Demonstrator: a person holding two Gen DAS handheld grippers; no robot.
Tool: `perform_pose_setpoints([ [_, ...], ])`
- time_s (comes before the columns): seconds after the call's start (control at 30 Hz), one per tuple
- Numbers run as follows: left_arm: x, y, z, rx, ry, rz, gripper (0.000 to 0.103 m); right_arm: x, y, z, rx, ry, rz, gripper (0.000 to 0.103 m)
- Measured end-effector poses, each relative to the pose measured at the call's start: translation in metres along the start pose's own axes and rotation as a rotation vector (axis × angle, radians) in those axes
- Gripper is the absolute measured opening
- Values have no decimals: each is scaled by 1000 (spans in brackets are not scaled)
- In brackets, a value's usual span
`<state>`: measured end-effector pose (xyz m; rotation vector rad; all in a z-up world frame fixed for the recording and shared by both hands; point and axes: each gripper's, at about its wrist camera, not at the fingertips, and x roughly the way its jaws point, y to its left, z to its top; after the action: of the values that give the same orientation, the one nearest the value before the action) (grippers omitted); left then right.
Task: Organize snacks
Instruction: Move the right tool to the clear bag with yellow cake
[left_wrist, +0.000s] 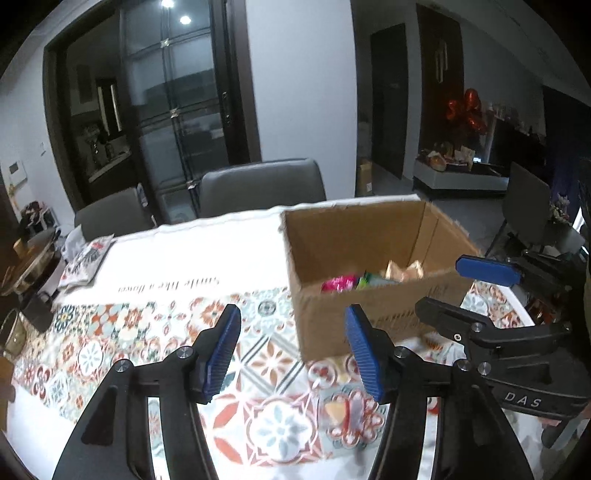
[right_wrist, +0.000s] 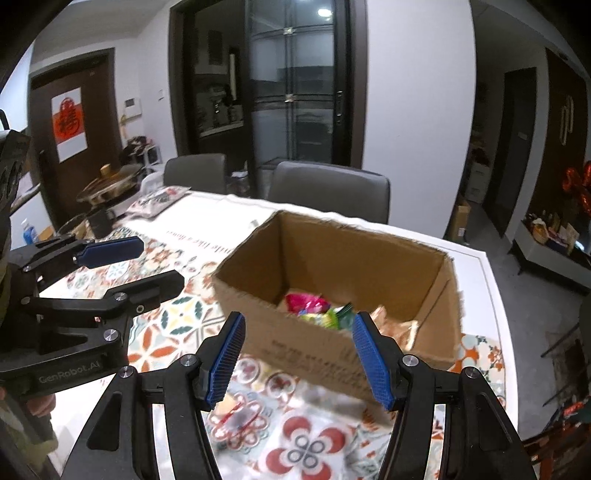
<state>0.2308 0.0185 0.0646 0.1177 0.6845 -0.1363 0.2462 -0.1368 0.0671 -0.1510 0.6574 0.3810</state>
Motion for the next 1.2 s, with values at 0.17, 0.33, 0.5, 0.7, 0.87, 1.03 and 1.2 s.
perform_pose_setpoints([
  [0.17,-2,6,-26,-10,40,23,58,6,16,-17,-20,45,29,61],
  [0.33,-2,11,-49,-14,81,48,58,16,28,-35,-39,91,57,61],
  [0.5,-1,12,-74,-32,120,49,58,29,42,-54,-80,156,94,61],
  [0.7,10,14,-96,-68,176,51,58,41,53,-67,-153,225,112,61],
  [0.87,22,14,-113,-100,235,51,58,54,64,-78,-216,277,132,61],
  [1.03,32,15,-123,-120,274,71,58,71,71,-84,-258,323,147,61],
  [1.2,41,17,-129,-147,296,89,58,89,75,-89,-294,369,165,61],
])
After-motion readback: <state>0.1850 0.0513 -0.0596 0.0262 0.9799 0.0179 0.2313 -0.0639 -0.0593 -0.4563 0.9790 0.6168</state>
